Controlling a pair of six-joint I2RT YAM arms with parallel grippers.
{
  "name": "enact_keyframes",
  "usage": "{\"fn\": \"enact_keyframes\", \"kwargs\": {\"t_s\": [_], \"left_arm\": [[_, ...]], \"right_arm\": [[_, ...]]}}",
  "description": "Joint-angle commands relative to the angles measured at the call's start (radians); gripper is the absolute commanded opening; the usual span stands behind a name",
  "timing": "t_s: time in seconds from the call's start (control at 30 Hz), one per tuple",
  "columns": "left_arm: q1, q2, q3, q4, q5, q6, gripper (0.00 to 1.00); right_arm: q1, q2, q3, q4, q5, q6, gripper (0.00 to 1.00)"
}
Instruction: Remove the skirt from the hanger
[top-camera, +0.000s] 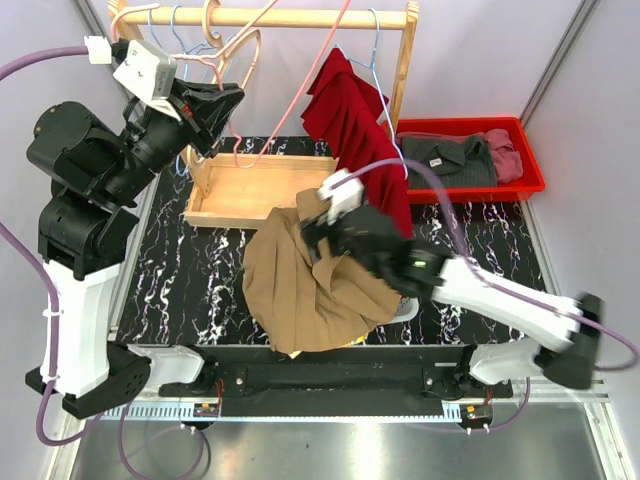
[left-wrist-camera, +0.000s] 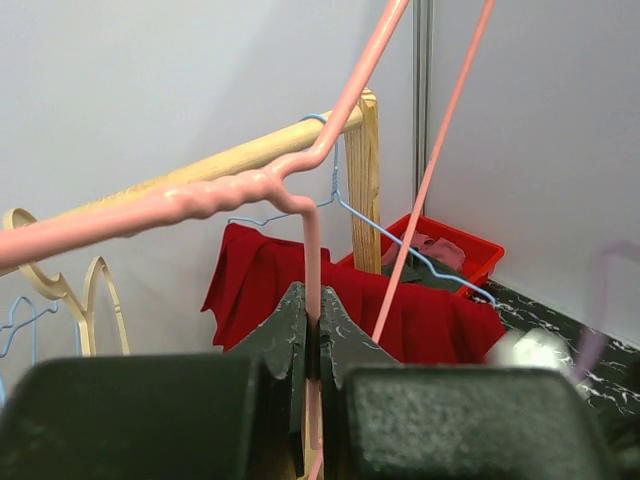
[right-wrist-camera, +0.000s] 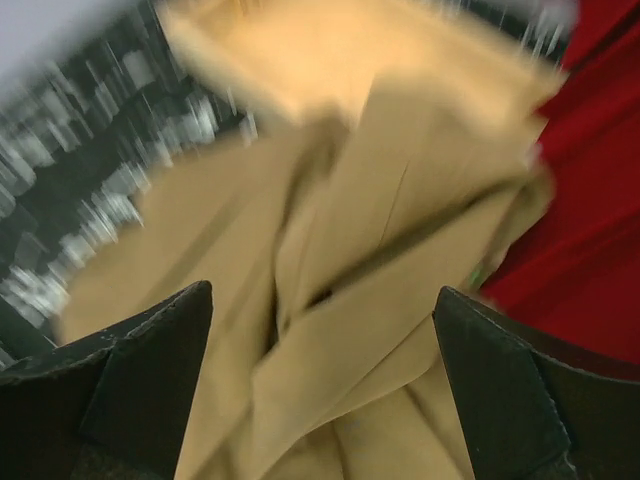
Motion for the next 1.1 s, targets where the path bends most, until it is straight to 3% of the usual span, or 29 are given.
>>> {"fn": "enact_keyframes", "kwargs": {"t_s": [0.0,0.33,0.37,0.43,0.47,0.5,0.57,0.73,0.87,1.0,1.07], "left_arm": [[0.006,-0.039,0.0,0.03,-0.013,0.02,0.0],[0.011,-0.062,-0.013,0.019,0.007,0.016,0.0],[0.014,-0.066,-0.016,0.021,0.005,0.017,0.0],[0.015,-0.071,-0.028,0.019,0.001,0.02,0.0],[0.017,-0.077,-0.034,0.019,-0.002,0.023,0.0],[0.018,-0.079,-0.04,0.021,-0.011,0.028,0.0],[0.018,-0.089,-0.065,0.019,-0.03,0.034,0.0],[0.018,-0.14,-0.187,0.004,-0.111,0.043,0.0],[0.017,-0.187,-0.29,-0.08,-0.165,0.083,0.0],[0.017,-0.137,-0.234,-0.382,-0.228,0.12,0.0],[0.017,-0.149,-0.238,-0.421,-0.258,0.129,0.0]], "right_arm": [[-0.002,0.105,-0.031,-0.022,0.007,0.051,1.0],[-0.008,0.351,-0.023,0.012,0.201,0.034,1.0],[-0.011,0.356,-0.036,0.035,0.193,0.029,0.95],[-0.013,0.359,-0.082,0.131,0.193,0.018,0.76],[-0.013,0.354,-0.098,0.195,0.207,0.006,0.47],[-0.013,0.324,-0.123,0.219,0.245,0.0,0.27],[-0.011,0.205,-0.141,0.289,0.273,-0.026,0.0],[-0.003,-0.171,-0.136,0.337,0.224,-0.188,0.0],[-0.003,-0.291,0.018,0.144,0.106,-0.201,0.0],[-0.003,-0.337,0.041,0.012,0.075,-0.187,0.0],[-0.003,-0.356,0.023,-0.011,0.083,-0.186,0.0]]}}
